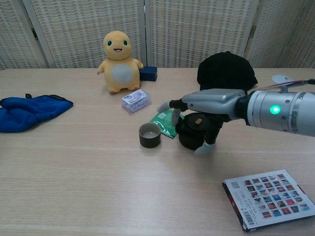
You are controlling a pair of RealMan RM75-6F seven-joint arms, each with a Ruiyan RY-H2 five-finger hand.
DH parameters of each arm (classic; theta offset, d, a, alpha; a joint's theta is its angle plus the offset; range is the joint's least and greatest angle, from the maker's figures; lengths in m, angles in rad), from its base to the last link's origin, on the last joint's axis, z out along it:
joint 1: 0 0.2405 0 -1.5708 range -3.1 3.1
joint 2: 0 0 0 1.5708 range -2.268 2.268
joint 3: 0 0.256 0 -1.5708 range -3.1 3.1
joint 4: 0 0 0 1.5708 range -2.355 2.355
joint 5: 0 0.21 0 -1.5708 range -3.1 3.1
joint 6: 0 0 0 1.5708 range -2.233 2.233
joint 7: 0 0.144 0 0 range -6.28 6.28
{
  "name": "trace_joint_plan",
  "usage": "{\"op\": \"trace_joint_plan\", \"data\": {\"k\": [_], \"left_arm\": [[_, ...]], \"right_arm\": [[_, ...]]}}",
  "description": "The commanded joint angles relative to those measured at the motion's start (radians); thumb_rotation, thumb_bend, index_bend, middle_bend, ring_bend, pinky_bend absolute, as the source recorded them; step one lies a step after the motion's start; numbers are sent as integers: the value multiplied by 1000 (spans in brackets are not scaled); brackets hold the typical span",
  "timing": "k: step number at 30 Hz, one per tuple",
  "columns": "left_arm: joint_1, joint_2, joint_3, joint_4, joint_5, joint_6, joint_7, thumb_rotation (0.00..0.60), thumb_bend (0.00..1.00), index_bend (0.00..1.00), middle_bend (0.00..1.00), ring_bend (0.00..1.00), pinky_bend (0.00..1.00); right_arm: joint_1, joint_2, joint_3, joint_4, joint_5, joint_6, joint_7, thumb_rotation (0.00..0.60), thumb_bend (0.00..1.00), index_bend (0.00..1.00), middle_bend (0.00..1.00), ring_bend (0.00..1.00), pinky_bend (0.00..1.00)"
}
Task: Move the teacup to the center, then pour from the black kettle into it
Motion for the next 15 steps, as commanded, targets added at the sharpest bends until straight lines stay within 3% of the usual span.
{"op": "trace_joint_plan", "data": {"k": [1, 15], "left_arm": [[2, 1, 0, 0, -1, 1, 0, 600, 274, 198, 337, 418, 462], [5, 1, 0, -6, 7, 2, 5, 600, 275, 198, 337, 418, 462]], "right_arm": [[-5, 10, -11, -2, -3, 9, -3, 600, 0, 73, 266, 60, 65], [-73, 113, -89, -26, -49, 61, 18, 600, 0, 73, 306, 60, 64]]}}
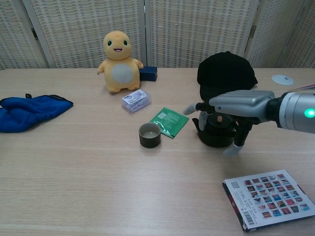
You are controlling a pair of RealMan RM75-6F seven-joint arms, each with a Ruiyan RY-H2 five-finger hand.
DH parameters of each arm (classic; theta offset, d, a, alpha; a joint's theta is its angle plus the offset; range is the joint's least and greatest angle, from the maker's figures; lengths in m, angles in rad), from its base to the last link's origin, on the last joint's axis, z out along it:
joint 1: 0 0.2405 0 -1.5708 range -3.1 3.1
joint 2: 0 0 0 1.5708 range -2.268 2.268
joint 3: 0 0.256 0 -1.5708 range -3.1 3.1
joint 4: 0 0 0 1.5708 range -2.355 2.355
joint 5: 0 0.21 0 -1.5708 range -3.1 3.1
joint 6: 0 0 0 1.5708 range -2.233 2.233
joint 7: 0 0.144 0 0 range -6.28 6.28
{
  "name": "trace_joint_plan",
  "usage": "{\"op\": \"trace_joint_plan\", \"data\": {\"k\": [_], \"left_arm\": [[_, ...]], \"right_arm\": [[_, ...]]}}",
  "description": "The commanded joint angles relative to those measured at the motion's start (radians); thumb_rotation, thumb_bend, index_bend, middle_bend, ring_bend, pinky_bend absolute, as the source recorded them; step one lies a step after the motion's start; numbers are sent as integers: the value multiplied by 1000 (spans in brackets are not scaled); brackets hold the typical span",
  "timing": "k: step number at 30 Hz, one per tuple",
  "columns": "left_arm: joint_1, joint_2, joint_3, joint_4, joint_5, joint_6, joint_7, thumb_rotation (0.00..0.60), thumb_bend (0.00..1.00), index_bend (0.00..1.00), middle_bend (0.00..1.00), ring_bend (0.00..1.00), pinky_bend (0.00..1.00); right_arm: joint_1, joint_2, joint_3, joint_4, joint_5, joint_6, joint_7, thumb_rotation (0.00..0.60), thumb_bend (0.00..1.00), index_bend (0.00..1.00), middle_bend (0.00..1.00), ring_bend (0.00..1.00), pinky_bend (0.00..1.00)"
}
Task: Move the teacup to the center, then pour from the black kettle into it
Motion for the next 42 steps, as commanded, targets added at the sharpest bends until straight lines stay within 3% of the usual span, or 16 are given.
{"op": "trace_joint_plan", "data": {"k": [1, 14, 17, 21, 25, 42], "left_arm": [[1, 0, -1, 0, 0, 2, -1, 600, 274, 198, 337, 418, 462], [2, 2, -2, -8, 8, 2, -7, 600, 274, 198, 337, 418, 462], [4, 6, -2, -7, 7, 3, -11, 600, 274, 198, 337, 418, 462], [5, 7, -2, -6, 9, 4, -14, 600, 274, 198, 337, 419, 462], [5, 6, -1, -5, 14, 4, -17, 600, 274, 198, 337, 419, 461], [10, 3, 2, 11, 14, 3, -27, 600, 274, 207, 336, 418, 460]], "right_arm": [[-26, 36, -21, -12, -29, 23, 24, 600, 0, 73, 307, 60, 64], [-99, 90, -22, -34, -103, 148, 59, 600, 3, 73, 214, 60, 64], [-115, 105, -15, -45, -98, 176, 49, 600, 19, 97, 231, 91, 64], [-133, 114, -11, -50, -95, 201, 39, 600, 49, 223, 286, 249, 64], [-142, 112, -14, -47, -100, 206, 27, 600, 50, 270, 335, 308, 64], [-154, 61, -24, 5, -107, 179, -1, 600, 0, 352, 404, 326, 0]]}}
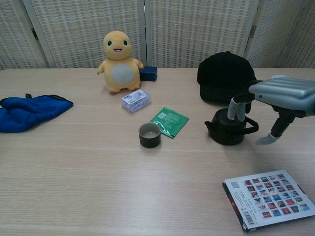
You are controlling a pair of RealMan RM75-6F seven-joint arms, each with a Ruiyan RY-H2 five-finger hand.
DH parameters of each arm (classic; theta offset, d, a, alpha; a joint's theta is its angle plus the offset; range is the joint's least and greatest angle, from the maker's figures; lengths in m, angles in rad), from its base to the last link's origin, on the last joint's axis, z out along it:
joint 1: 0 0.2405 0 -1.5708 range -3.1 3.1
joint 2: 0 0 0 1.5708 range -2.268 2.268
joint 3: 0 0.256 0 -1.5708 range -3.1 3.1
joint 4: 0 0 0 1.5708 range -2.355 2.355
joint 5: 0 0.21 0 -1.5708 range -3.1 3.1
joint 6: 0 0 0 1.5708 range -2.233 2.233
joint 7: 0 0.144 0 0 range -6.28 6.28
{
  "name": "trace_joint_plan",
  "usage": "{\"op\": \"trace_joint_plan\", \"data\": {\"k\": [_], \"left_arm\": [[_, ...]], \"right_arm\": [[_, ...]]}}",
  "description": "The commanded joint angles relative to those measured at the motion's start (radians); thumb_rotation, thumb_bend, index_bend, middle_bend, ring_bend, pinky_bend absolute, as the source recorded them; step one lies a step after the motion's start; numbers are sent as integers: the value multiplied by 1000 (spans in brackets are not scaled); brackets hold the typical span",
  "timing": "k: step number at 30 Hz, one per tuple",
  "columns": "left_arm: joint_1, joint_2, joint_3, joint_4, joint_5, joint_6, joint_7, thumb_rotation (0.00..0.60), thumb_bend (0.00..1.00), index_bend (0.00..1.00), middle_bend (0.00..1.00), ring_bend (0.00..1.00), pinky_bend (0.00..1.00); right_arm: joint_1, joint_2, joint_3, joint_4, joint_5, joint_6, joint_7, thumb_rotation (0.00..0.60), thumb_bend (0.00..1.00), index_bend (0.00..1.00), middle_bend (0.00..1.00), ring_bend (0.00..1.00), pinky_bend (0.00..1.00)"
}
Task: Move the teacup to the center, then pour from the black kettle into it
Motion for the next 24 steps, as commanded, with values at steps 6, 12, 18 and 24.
{"op": "trace_joint_plan", "data": {"k": [6, 12, 18, 24], "left_arm": [[2, -2, 1, 4, 1, 1, -2, 600, 274, 218, 335, 418, 459], [3, -2, 1, 6, 3, 2, -2, 600, 272, 220, 332, 417, 454], [3, -3, 2, 9, 2, -1, -11, 600, 269, 231, 330, 416, 450], [2, -5, 1, 14, 2, -4, -19, 600, 240, 231, 326, 415, 449]], "right_arm": [[-5, -21, 2, 13, 8, -6, -16, 600, 0, 371, 412, 333, 0], [-6, -34, 10, 25, 5, 0, -26, 600, 0, 432, 437, 332, 0], [-6, -38, 11, 24, 11, -8, -39, 592, 0, 457, 451, 330, 0], [-15, -43, 14, 17, 22, 6, -66, 553, 0, 483, 466, 330, 0]]}}
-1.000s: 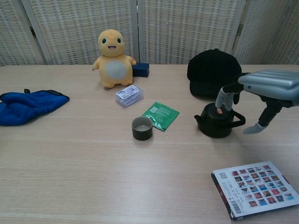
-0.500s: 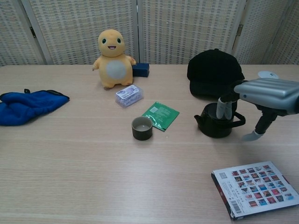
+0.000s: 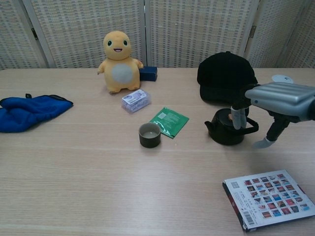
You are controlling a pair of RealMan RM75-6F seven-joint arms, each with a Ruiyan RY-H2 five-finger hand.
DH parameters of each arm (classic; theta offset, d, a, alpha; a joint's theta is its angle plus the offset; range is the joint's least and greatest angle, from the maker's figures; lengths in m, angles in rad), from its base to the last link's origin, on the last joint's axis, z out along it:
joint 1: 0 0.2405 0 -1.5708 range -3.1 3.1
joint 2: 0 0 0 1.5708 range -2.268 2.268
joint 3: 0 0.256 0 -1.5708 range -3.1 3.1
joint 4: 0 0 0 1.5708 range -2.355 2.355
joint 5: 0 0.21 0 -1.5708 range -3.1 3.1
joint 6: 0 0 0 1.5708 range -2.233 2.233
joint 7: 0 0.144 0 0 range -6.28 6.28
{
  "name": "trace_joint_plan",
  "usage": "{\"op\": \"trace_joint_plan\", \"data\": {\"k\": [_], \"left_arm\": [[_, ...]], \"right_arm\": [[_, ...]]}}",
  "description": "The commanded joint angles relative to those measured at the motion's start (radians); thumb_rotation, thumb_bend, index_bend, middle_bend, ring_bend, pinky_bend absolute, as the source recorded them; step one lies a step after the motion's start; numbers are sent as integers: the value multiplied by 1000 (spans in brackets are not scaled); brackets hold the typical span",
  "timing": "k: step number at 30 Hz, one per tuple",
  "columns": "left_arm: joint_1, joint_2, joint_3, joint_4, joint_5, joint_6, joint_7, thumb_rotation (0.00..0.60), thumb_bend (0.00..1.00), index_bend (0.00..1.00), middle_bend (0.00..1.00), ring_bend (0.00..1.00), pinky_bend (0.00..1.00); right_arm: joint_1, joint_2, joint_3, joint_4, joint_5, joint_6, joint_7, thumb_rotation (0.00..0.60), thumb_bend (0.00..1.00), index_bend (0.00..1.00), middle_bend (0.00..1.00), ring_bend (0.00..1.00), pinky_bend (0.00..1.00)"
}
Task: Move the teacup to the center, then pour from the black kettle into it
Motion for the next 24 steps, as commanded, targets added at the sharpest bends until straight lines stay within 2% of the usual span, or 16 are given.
{"op": "trace_joint_plan", "data": {"k": [1, 3, 8, 20, 24], "left_arm": [[-1, -1, -1, 1, 0, -1, -3, 600, 234, 231, 326, 415, 449], [-1, -2, -1, 2, 1, -1, -4, 600, 226, 231, 326, 415, 449], [-3, -5, -1, 4, 2, -4, -10, 600, 202, 232, 324, 415, 448], [-9, -8, -2, 10, 9, -8, -20, 599, 165, 237, 319, 413, 441], [-7, -6, -3, 12, 8, -4, -23, 598, 165, 237, 319, 413, 441]], "right_arm": [[-5, -3, 1, -4, 10, 6, -18, 539, 0, 483, 467, 330, 0], [-9, -7, 3, -5, 20, 12, -30, 484, 0, 484, 467, 329, 0], [-24, -18, 10, -11, 47, 35, -57, 403, 0, 489, 465, 306, 0], [-22, -43, 14, 7, 85, 26, -118, 389, 0, 489, 454, 300, 0], [-21, -47, 16, 1, 104, 22, -140, 389, 0, 490, 449, 331, 0]]}}
